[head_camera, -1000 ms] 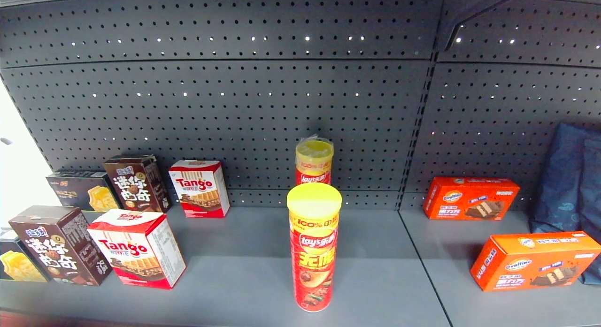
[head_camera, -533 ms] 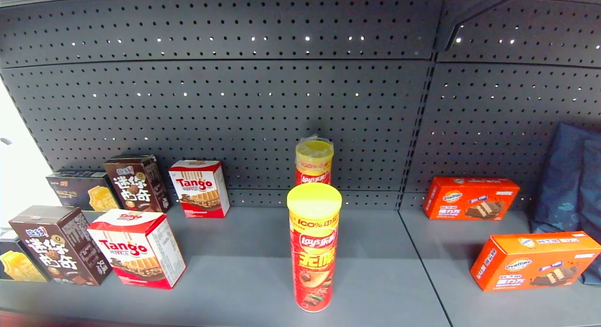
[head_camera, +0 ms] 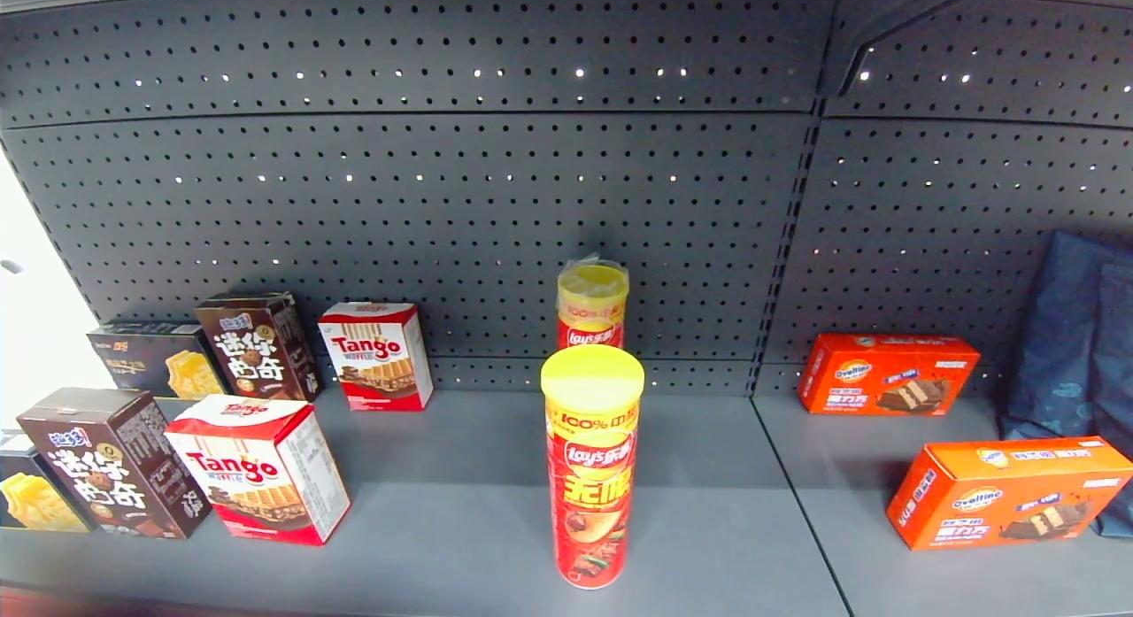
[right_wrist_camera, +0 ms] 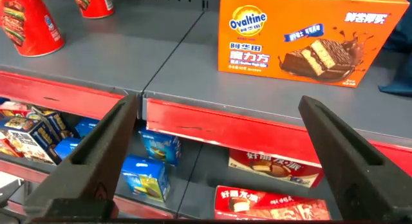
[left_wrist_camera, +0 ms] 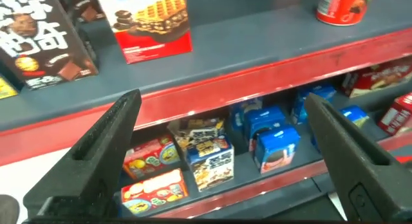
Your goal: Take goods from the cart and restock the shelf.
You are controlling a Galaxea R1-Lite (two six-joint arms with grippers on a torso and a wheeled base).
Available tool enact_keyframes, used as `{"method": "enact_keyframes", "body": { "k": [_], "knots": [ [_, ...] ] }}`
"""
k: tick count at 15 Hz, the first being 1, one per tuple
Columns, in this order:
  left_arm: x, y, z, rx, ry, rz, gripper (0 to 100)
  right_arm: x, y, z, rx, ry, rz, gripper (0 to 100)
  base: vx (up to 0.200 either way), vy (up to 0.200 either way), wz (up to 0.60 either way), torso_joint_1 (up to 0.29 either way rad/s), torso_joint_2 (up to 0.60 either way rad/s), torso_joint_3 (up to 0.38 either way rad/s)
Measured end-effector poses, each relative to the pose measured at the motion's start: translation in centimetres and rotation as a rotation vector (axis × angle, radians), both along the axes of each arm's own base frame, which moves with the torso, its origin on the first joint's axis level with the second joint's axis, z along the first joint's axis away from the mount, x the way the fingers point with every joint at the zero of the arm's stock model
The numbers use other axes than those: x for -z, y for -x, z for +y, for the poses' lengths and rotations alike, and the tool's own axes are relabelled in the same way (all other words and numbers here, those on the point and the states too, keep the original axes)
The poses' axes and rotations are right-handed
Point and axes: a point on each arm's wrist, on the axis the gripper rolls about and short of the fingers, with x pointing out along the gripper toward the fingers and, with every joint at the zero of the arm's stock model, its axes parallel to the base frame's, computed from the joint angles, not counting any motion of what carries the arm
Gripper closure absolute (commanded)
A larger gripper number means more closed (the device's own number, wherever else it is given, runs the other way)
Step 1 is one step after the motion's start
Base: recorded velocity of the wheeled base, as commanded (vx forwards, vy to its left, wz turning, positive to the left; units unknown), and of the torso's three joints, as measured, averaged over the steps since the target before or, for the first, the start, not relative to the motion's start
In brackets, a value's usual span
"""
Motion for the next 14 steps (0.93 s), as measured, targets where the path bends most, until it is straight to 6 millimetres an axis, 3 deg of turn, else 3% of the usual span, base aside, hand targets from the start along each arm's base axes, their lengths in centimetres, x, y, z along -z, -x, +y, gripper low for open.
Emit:
{"method": "enact_keyframes", "body": {
  "k": [5,9,14],
  "knots": [
    [0.0,-0.1,-0.3,0.091,0.030,-0.010,0,0.0,0.0,0.0,0.000,0.000,0.000,0,0.000,0.000,0.00,0.000,0.00,0.000],
    [0.2,-1.3,-0.6,0.059,0.077,-0.194,0,0.0,0.0,0.0,0.000,0.000,0.000,0,0.000,0.000,0.00,0.000,0.00,0.000],
    [1.1,-1.7,-0.7,0.021,0.065,-0.159,0,0.0,0.0,0.0,0.000,0.000,0.001,0,0.000,0.000,0.00,0.000,0.00,0.000]
  ]
}}
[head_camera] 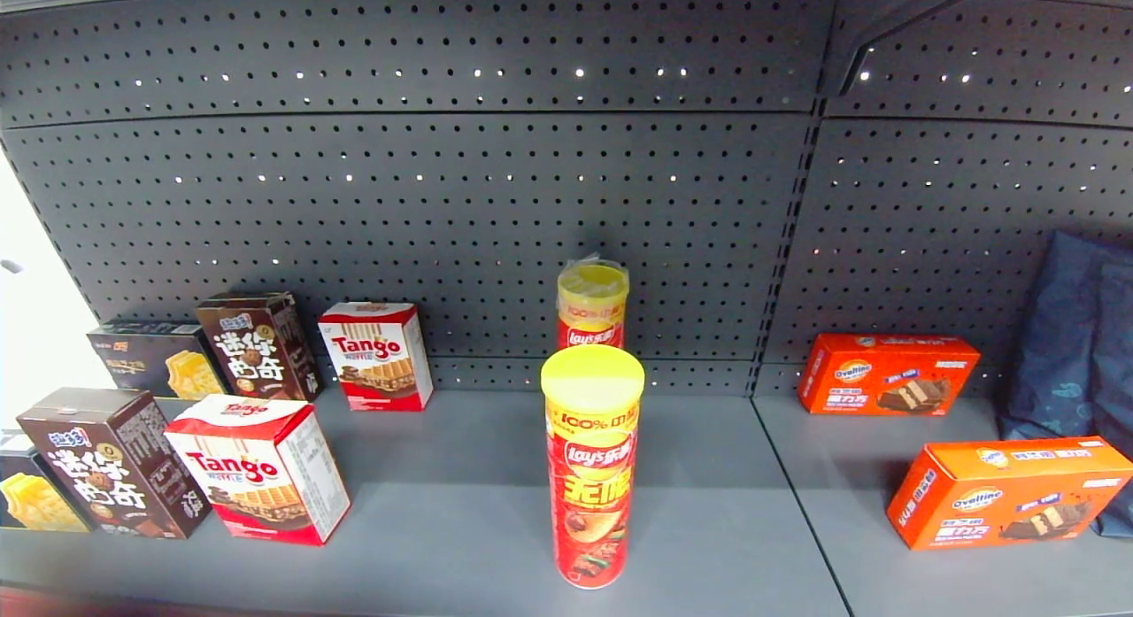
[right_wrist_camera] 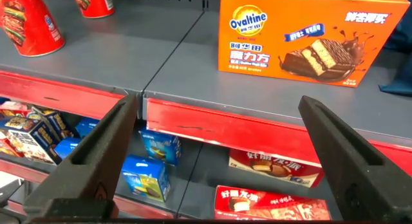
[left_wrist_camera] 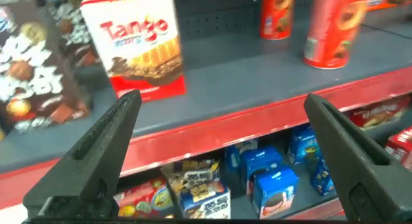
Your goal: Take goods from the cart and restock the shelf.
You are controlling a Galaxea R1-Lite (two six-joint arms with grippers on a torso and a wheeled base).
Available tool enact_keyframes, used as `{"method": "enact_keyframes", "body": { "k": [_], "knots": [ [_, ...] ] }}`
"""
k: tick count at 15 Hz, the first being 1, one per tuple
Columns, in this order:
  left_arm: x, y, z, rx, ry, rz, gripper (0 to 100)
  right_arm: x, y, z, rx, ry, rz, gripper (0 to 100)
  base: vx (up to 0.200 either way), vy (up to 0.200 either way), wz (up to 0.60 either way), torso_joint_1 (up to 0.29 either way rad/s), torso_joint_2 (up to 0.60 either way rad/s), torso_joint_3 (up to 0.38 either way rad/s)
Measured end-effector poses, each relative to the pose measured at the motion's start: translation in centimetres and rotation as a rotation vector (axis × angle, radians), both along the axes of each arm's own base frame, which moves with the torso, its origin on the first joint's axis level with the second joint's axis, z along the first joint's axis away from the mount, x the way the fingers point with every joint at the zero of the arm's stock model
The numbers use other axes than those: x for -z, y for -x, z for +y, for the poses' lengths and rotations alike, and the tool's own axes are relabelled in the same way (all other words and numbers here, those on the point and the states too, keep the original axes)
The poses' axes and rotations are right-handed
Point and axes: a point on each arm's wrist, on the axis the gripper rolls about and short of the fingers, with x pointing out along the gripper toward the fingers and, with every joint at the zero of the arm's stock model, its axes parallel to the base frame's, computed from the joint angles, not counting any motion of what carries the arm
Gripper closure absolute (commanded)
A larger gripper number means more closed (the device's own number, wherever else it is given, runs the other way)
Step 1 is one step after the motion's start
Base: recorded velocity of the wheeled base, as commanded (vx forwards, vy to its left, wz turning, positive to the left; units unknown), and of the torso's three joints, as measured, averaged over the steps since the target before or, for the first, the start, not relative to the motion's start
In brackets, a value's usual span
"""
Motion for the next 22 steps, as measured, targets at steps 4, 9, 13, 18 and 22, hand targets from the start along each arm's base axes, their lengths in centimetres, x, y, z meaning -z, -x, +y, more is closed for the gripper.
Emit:
{"method": "enact_keyframes", "body": {
  "k": [4,9,13,18,22],
  "knots": [
    [-0.04,-0.78,-0.41,-0.183,-0.016,0.117,0,0.00,-0.01,0.00,0.000,0.000,0.001,0,0.000,0.000,0.00,0.000,0.00,0.000],
    [0.27,-0.08,-0.59,-0.305,-0.070,0.034,0,0.00,-0.01,0.00,0.000,0.000,0.001,0,0.000,0.000,0.00,0.000,0.00,0.000],
    [0.35,0.10,-0.49,-0.355,-0.003,0.026,0,0.00,-0.01,0.00,0.000,0.000,0.002,0,0.000,0.000,0.00,0.000,0.00,0.000],
    [0.35,0.14,-0.57,-0.320,0.020,0.024,0,0.00,-0.01,0.03,0.015,-0.001,0.004,0,0.000,0.000,0.00,0.000,0.00,0.000],
    [0.36,0.14,-0.66,-0.278,-0.004,0.020,0,0.07,0.30,0.31,0.195,-0.005,-0.035,0,0.000,0.000,0.00,0.000,0.00,0.000]
  ]
}}
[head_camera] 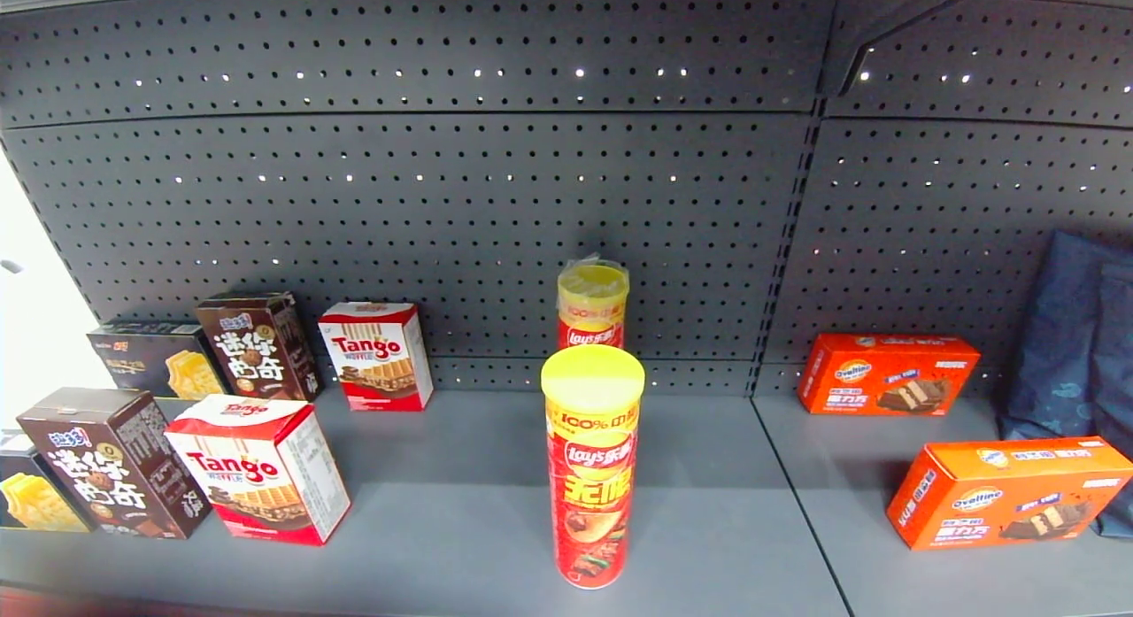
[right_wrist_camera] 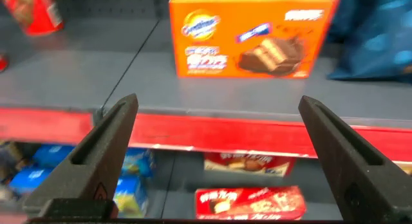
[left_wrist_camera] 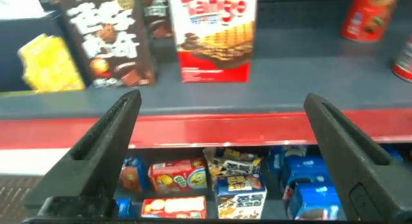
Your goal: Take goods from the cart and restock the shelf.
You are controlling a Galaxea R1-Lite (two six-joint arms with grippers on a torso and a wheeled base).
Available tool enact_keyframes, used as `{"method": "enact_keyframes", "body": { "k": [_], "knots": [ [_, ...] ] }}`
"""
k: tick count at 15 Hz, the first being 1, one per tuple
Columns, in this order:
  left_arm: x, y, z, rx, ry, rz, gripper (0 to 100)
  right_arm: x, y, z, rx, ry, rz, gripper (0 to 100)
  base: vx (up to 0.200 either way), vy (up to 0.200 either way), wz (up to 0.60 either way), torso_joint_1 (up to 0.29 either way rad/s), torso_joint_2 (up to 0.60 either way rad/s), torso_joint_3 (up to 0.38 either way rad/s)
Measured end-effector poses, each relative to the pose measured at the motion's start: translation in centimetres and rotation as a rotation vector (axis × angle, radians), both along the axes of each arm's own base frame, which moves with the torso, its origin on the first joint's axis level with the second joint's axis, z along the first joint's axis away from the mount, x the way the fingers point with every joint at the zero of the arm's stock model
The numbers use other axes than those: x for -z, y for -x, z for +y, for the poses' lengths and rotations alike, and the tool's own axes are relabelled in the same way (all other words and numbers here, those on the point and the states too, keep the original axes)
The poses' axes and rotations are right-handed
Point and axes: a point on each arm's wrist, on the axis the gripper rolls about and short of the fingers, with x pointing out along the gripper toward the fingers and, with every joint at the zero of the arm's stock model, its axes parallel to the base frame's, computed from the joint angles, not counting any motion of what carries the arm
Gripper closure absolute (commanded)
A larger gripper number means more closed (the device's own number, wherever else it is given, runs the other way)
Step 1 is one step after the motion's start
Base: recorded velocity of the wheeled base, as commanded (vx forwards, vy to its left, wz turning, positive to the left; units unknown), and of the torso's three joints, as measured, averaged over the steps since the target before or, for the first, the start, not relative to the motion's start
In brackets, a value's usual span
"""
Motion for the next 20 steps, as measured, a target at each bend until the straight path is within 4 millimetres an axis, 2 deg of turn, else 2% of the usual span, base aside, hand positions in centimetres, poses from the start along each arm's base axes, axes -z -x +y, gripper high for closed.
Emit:
{"method": "enact_keyframes", "body": {
  "k": [3,20],
  "knots": [
    [0.01,0.01,-0.09,0.041,-0.037,-0.001,0,0.08,0.28,0.01,0.008,-0.001,-0.038,0,0.000,0.000,0.00,0.000,0.00,0.000],
    [0.02,0.00,-0.08,0.035,-0.027,0.000,0,0.12,0.40,0.02,0.009,-0.001,-0.052,0,-0.012,0.012,0.00,0.001,0.00,0.000]
  ]
}}
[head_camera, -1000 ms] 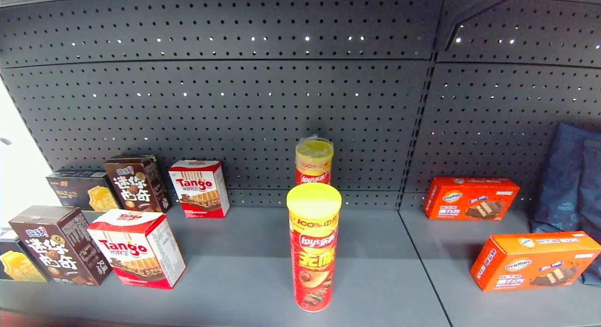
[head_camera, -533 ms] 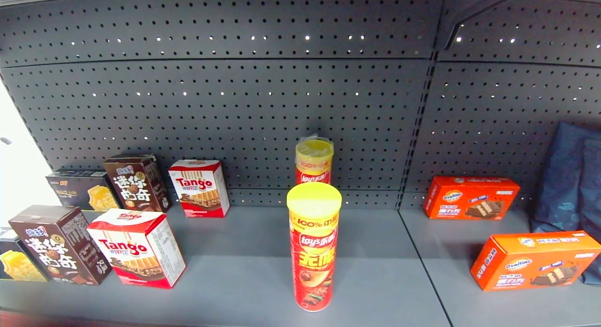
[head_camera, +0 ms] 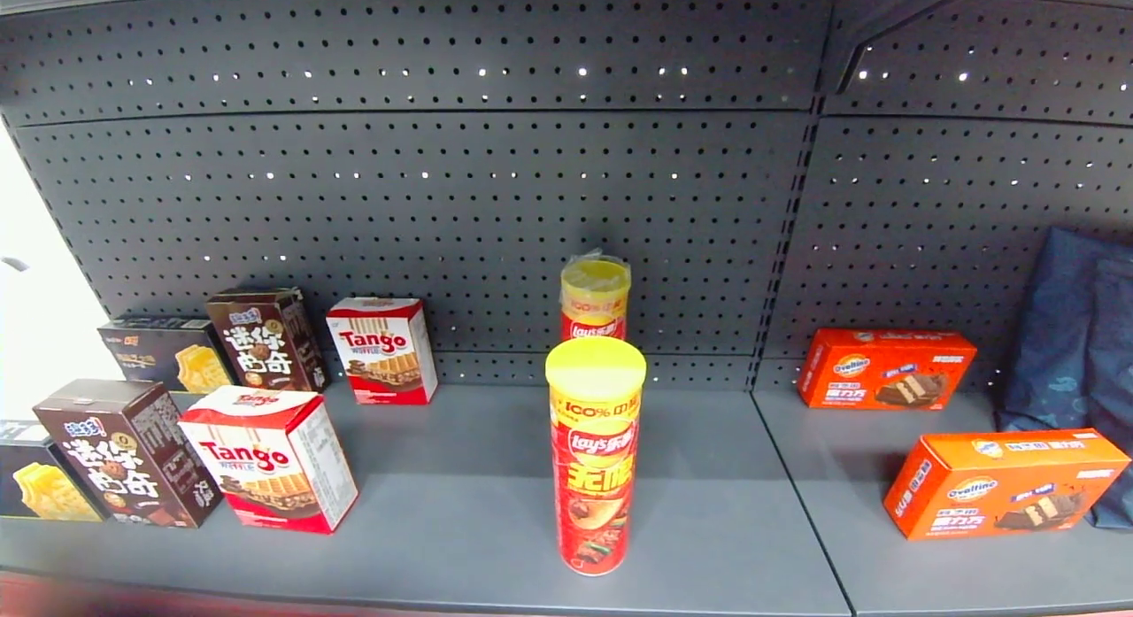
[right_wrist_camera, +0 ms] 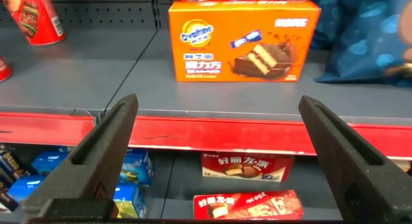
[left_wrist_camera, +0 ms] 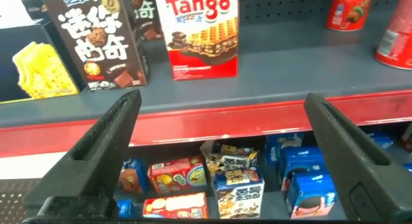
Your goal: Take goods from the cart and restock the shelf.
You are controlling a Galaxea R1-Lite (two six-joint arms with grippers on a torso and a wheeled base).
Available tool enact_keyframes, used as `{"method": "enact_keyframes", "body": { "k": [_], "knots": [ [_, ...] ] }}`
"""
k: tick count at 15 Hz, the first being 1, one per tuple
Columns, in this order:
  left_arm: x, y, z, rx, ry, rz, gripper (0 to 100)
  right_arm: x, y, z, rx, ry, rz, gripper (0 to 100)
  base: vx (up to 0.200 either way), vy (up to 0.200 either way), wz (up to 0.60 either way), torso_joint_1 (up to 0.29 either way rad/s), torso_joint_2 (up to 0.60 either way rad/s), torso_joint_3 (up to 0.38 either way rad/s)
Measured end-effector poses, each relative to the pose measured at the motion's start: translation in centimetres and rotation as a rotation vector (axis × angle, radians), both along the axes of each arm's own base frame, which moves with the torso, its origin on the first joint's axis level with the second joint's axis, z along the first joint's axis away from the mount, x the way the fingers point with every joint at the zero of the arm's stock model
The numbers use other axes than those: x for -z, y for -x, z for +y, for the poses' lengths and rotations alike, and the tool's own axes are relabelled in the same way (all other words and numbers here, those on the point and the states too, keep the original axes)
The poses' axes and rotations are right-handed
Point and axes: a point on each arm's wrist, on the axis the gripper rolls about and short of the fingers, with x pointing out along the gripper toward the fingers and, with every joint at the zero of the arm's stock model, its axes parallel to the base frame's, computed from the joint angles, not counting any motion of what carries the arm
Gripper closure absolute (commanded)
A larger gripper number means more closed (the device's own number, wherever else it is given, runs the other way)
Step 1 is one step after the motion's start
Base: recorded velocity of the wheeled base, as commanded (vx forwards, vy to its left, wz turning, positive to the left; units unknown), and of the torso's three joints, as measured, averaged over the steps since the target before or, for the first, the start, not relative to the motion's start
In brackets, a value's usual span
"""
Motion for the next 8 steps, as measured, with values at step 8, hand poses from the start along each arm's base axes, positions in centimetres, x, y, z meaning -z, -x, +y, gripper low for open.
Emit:
{"method": "enact_keyframes", "body": {
  "k": [8],
  "knots": [
    [0.00,0.00,0.00,-0.002,0.003,0.001,0,0.00,0.00,0.00,0.001,-0.002,-0.001,0,0.000,0.050,0.00,0.002,0.00,0.001]
  ]
}}
